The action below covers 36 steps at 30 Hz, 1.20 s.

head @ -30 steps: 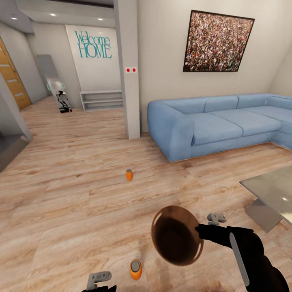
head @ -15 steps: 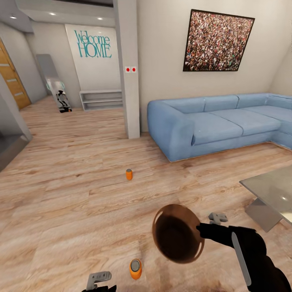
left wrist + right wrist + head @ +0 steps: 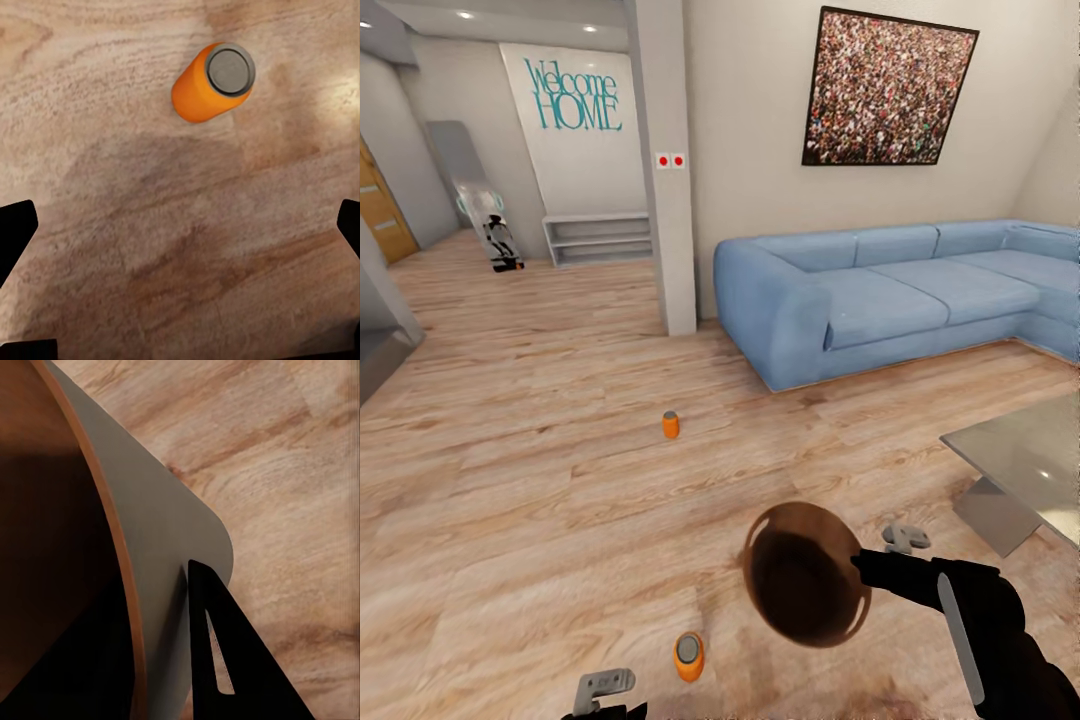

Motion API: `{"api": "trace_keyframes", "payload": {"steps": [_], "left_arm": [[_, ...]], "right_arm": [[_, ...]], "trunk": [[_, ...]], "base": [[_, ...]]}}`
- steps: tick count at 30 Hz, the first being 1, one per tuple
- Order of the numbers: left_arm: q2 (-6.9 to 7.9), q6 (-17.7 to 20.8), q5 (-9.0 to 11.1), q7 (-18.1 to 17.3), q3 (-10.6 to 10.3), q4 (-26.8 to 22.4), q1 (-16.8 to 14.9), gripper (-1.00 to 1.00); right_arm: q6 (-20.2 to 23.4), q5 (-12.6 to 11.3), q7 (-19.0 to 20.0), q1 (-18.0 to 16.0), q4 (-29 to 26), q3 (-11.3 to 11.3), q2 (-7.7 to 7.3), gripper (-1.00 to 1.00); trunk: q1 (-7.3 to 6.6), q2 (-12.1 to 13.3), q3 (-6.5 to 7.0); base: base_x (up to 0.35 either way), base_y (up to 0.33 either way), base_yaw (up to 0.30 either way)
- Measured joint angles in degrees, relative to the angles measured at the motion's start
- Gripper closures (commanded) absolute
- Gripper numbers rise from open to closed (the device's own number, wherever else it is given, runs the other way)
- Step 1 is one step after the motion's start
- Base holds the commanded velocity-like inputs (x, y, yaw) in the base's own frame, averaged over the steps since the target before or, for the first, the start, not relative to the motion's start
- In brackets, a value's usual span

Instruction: Put the three can of soda from the living room inside the tash can in the kitchen.

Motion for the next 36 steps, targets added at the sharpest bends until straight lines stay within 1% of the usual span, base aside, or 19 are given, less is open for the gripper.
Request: {"api": "trace_keyframes", "payload": {"steps": [3, 8, 10, 11, 12, 13, 15, 17, 18, 19, 20, 21, 24, 25, 29, 30, 33, 34, 36], "left_arm": [[0.00, 0.00, 0.06, 0.02, 0.00, 0.00, 0.03, -1.00], [-0.02, 0.00, 0.04, 0.03, -0.07, 0.00, 0.05, -1.00], [-0.04, 0.00, 0.04, 0.03, -0.08, 0.00, 0.05, -1.00], [-0.07, 0.00, 0.03, 0.05, -0.08, 0.00, 0.03, -1.00], [-0.08, 0.00, 0.05, 0.06, -0.08, 0.00, 0.04, -1.00], [-0.08, 0.00, 0.03, 0.07, -0.08, 0.00, 0.02, -1.00], [-0.08, 0.00, 0.01, 0.10, -0.08, 0.00, 0.04, -1.00], [-0.09, 0.00, 0.01, 0.09, -0.08, 0.00, 0.04, -1.00], [-0.09, 0.00, 0.01, 0.09, -0.09, 0.00, 0.04, -1.00], [-0.09, 0.00, 0.01, 0.09, -0.09, 0.00, 0.05, -1.00], [-0.09, 0.00, 0.01, 0.10, -0.09, 0.00, 0.04, -1.00], [-0.09, 0.00, 0.01, 0.11, -0.09, 0.00, 0.03, -1.00], [-0.09, 0.00, 0.01, 0.12, -0.10, 0.00, 0.04, -1.00], [-0.09, 0.00, 0.01, 0.12, -0.10, 0.00, 0.04, -1.00], [-0.09, 0.00, -0.02, 0.12, -0.14, 0.00, 0.04, -1.00], [-0.09, 0.00, -0.04, 0.10, -0.15, 0.00, 0.04, -1.00], [-0.09, 0.00, -0.07, 0.10, -0.15, 0.00, 0.05, -1.00], [-0.09, 0.00, -0.08, 0.10, -0.16, 0.00, 0.04, -1.00], [-0.09, 0.00, -0.08, 0.08, -0.17, 0.00, 0.05, -1.00]], "right_arm": [[0.08, -0.50, 0.05, 0.00, -0.05, -0.05, -0.04, 1.00], [0.04, 0.02, -0.01, 0.00, -0.10, -0.31, -0.07, 1.00], [0.07, -0.19, 0.00, -0.01, -0.24, -0.53, -0.08, 1.00], [0.30, -0.79, 0.14, 0.01, -0.80, -0.99, -0.41, 1.00], [0.19, -0.84, 0.11, -0.04, -1.25, -1.14, -0.58, 1.00], [0.76, -1.23, 0.49, 0.00, -1.49, -1.27, -1.21, 1.00], [1.30, -0.55, 1.73, 0.00, -1.79, -1.46, -2.13, 1.00], [1.17, -0.15, 3.09, -0.01, -2.07, -1.60, -2.57, 1.00], [1.23, -0.56, 3.91, -0.01, -2.24, -1.79, -2.74, 1.00], [1.45, -1.51, 4.70, -0.01, -2.41, -2.55, -2.90, 1.00], [1.54, -2.18, 5.03, -0.02, -2.57, -3.15, -2.96, 1.00], [1.58, -2.18, 5.19, -0.01, -2.73, -3.58, -2.99, 1.00], [1.13, -0.14, 5.21, 0.00, -3.04, -4.21, -3.05, 1.00], [1.08, 0.08, 5.22, 0.00, -3.06, -4.26, -3.06, 1.00], [1.50, -1.61, 5.45, 0.00, -3.16, -4.34, -3.06, 1.00], [1.51, -1.52, 5.44, 0.00, -3.16, -4.35, -3.06, 1.00], [1.21, -0.07, 5.32, 0.00, -3.16, -4.40, -3.07, 1.00], [1.18, 0.10, 5.32, 0.00, -3.16, -4.41, -3.07, 1.00], [1.30, -0.37, 5.37, 0.00, -3.16, -4.39, -3.06, 1.00]], "trunk": [[0.00, 0.00, -0.27], [0.00, 0.00, -0.73], [0.00, 0.00, -0.91], [0.00, 0.00, -1.00], [0.00, 0.00, -1.08], [0.00, 0.00, -1.18], [0.00, 0.00, -1.36], [0.00, 0.00, -1.54], [0.00, 0.00, -1.63], [0.00, 0.00, -1.72], [0.00, 0.00, -1.81], [0.00, 0.00, -1.90], [0.00, 0.00, -2.17], [0.00, 0.00, -2.26], [0.00, 0.00, -2.62], [0.00, 0.00, -2.71], [0.00, 0.00, -2.99], [0.00, 0.00, -3.08], [0.00, 0.00, -3.26]], "base": [[0.000, 0.000, -0.076], [0.000, 0.000, -0.052], [0.000, 0.000, -0.015], [0.000, 0.000, -0.006], [0.000, 0.000, -0.003], [0.000, 0.000, -0.002], [0.000, 0.000, -0.001], [0.000, 0.000, 0.000], [0.000, 0.000, 0.000], [0.000, 0.000, 0.000], [0.000, 0.000, 0.000], [0.000, 0.000, 0.000], [0.000, 0.000, 0.000], [0.000, 0.000, 0.000], [0.000, 0.000, 0.000], [0.000, 0.000, 0.000], [0.000, 0.000, 0.000], [0.000, 0.000, 0.000], [0.000, 0.000, 0.000]]}}
